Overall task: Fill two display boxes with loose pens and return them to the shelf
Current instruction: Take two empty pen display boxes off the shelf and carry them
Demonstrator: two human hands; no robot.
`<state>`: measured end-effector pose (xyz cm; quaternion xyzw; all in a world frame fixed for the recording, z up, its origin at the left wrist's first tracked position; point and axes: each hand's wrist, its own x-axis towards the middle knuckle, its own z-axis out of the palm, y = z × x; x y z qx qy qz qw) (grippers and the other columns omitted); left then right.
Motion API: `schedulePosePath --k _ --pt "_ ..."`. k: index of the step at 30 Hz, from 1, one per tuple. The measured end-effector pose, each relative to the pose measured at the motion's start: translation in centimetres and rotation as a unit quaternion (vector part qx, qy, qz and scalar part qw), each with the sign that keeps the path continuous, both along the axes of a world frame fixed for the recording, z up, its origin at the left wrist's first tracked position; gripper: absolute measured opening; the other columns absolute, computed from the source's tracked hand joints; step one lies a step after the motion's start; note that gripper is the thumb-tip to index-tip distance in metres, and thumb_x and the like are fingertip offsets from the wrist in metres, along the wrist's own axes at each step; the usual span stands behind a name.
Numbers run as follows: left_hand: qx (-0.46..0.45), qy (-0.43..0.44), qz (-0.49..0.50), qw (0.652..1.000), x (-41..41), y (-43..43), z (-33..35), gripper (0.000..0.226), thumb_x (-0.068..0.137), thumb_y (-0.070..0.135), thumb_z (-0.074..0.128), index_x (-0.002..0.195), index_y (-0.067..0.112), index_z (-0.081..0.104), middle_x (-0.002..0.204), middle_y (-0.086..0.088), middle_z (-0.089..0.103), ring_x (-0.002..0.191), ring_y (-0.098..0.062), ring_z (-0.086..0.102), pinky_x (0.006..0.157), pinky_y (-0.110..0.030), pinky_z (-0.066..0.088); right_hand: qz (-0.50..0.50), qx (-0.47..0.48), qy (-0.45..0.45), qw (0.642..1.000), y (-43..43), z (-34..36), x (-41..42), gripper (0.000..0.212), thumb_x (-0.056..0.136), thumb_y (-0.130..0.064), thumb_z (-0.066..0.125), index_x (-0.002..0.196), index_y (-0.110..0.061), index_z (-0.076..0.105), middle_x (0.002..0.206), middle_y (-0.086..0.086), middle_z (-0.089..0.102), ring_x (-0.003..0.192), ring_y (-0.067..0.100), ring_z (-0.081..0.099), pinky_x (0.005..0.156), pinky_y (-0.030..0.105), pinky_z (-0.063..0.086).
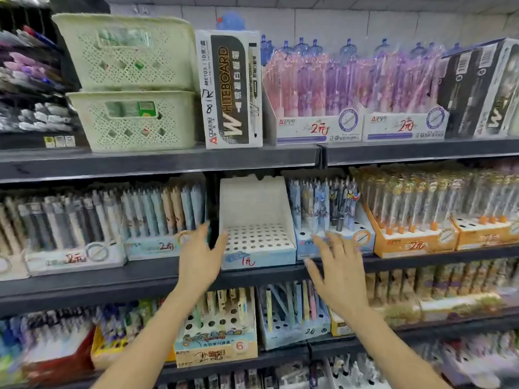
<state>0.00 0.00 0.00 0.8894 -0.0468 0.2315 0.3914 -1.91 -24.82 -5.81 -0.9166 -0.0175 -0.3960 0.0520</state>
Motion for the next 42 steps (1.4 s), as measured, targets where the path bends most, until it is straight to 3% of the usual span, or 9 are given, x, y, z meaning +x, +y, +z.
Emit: schedulePosePath --k 4,6,11,16,21,23,27,35,42 --pt "-0.070 0.016 -0.054 0.996 1.9 -1.1 -0.7 0.039 0.096 0.032 0.046 0.130 0.014 0.048 0.117 0.006 0.055 0.109 -0.017 0.054 0.077 -0.025 0.039 -0.011 -0.018 -0.046 0.999 0.2 -0.6 1.4 0.047 0.091 -0.046 0.038 0.121 -0.016 0.057 0.119 0.012 0.059 0.115 0.031 0.048 0.099 0.046 0.030" --pt "-0.107 0.032 -0.056 0.992 2.6 -1.6 -1.3 0.035 0.097 0.030 0.045 0.128 0.015 0.051 0.110 0.006 0.056 0.105 -0.018 0.055 0.075 -0.025 0.038 -0.006 -0.018 -0.071 0.997 0.1 -0.9 2.0 0.046 0.091 -0.046 0.040 0.120 -0.016 0.059 0.119 0.011 0.059 0.115 0.030 0.047 0.100 0.047 0.028" --pt "-0.109 0.042 -0.030 0.993 3.3 -1.6 -2.1 0.039 0.100 0.028 0.035 0.136 0.016 0.044 0.128 -0.004 0.057 0.115 -0.022 0.052 0.082 -0.023 0.038 0.017 0.005 -0.129 0.992 -0.1 -1.5 2.6 0.046 0.093 -0.045 0.038 0.118 -0.015 0.062 0.123 0.010 0.059 0.119 0.028 0.046 0.104 0.047 0.026" --pt "-0.187 0.039 -0.026 0.981 0.3 -1.7 -1.2 0.038 0.102 0.028 0.030 0.136 0.021 0.044 0.123 0.010 0.053 0.109 -0.005 0.045 0.085 -0.015 0.032 0.039 0.017 -0.157 0.987 0.0 -1.9 3.0 0.041 0.090 -0.039 0.047 0.119 -0.014 0.062 0.123 0.012 0.058 0.120 0.029 0.046 0.103 0.049 0.026" --pt "-0.237 -0.001 -0.005 0.971 -4.1 -0.2 -1.6 0.027 0.101 0.032 0.031 0.124 0.038 0.042 0.103 0.033 0.050 0.092 0.018 0.046 0.074 -0.005 0.034 0.047 0.016 -0.149 0.988 -0.1 -2.0 2.9 0.041 0.091 -0.039 0.049 0.121 -0.014 0.060 0.125 0.013 0.057 0.122 0.030 0.045 0.105 0.050 0.025" --pt "-0.270 -0.013 0.016 0.963 -5.5 0.8 -1.7 0.029 0.100 0.032 0.032 0.126 0.035 0.044 0.110 0.027 0.054 0.099 0.011 0.050 0.083 -0.011 0.037 0.055 0.025 -0.135 0.989 -0.2 -1.9 2.7 0.042 0.092 -0.040 0.047 0.122 -0.014 0.060 0.126 0.014 0.057 0.122 0.031 0.045 0.105 0.051 0.024" --pt "-0.363 0.002 0.054 0.930 -7.5 2.9 -1.6 0.033 0.099 0.035 0.034 0.127 0.024 0.047 0.121 0.007 0.058 0.115 -0.017 0.052 0.103 -0.040 0.038 0.087 0.067 -0.116 0.987 0.1 -1.4 1.9 0.046 0.093 -0.043 0.039 0.122 -0.014 0.059 0.125 0.016 0.057 0.121 0.032 0.045 0.105 0.050 0.024" --pt "-0.418 -0.012 0.075 0.905 -8.9 6.8 -1.3 0.040 0.100 0.034 0.033 0.138 0.020 0.039 0.126 -0.003 0.058 0.106 -0.027 0.059 0.086 -0.048 0.048 0.239 0.092 -0.081 0.963 6.0 1.3 1.1 0.045 0.095 -0.037 0.037 0.124 -0.010 0.057 0.128 0.014 0.055 0.122 0.028 0.044 0.106 0.041 0.031" --pt "-0.402 -0.045 0.076 0.912 -8.2 10.3 -1.4 0.034 0.101 0.031 0.032 0.132 0.025 0.043 0.105 0.005 0.063 0.086 -0.016 0.060 0.072 -0.038 0.045 0.171 0.067 0.101 0.978 11.5 3.6 10.1 0.060 0.086 -0.047 0.029 0.111 -0.004 0.062 0.111 0.023 0.062 0.102 0.043 0.057 0.078 0.048 0.050"
